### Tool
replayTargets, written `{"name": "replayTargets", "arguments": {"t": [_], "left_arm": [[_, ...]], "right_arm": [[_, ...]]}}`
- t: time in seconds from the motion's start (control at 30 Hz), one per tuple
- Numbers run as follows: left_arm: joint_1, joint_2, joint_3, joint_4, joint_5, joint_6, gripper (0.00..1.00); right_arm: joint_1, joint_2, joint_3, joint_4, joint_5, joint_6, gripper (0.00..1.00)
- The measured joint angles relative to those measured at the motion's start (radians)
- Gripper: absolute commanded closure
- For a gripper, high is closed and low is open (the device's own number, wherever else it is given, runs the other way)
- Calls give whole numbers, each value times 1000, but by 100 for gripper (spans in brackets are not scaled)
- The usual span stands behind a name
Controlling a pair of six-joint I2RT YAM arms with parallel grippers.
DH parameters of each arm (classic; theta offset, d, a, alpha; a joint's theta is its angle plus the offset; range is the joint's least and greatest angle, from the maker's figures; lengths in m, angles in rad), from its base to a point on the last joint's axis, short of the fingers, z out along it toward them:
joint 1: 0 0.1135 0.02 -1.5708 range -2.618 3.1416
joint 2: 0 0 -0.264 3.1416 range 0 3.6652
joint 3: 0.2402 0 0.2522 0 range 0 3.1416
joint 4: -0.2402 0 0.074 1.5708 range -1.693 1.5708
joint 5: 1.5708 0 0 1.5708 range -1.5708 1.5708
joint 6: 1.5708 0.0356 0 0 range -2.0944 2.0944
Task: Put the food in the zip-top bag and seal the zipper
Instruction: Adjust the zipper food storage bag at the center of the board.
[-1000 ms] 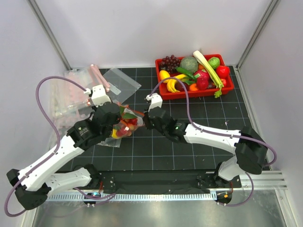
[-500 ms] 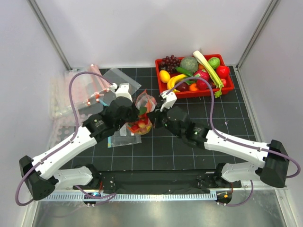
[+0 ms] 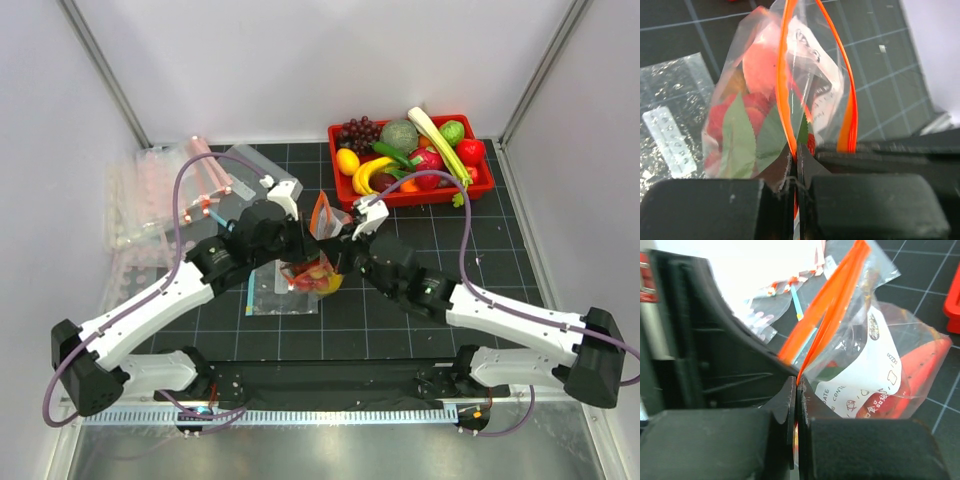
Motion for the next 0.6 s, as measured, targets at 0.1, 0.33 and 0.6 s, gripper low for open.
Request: {"name": "replayTargets", "arguments": {"t": [0.1, 0.33, 0.6], "left_arm": [[0, -38, 0, 19, 42, 10, 95], [0, -156, -31, 79, 103, 15, 91], [2, -21, 21, 40, 77, -5, 96]], "right_arm": [[0, -51, -27, 5, 22, 0, 99], [0, -105, -33, 39, 48, 2, 99], [0, -97, -8, -59, 121, 22, 99]]}}
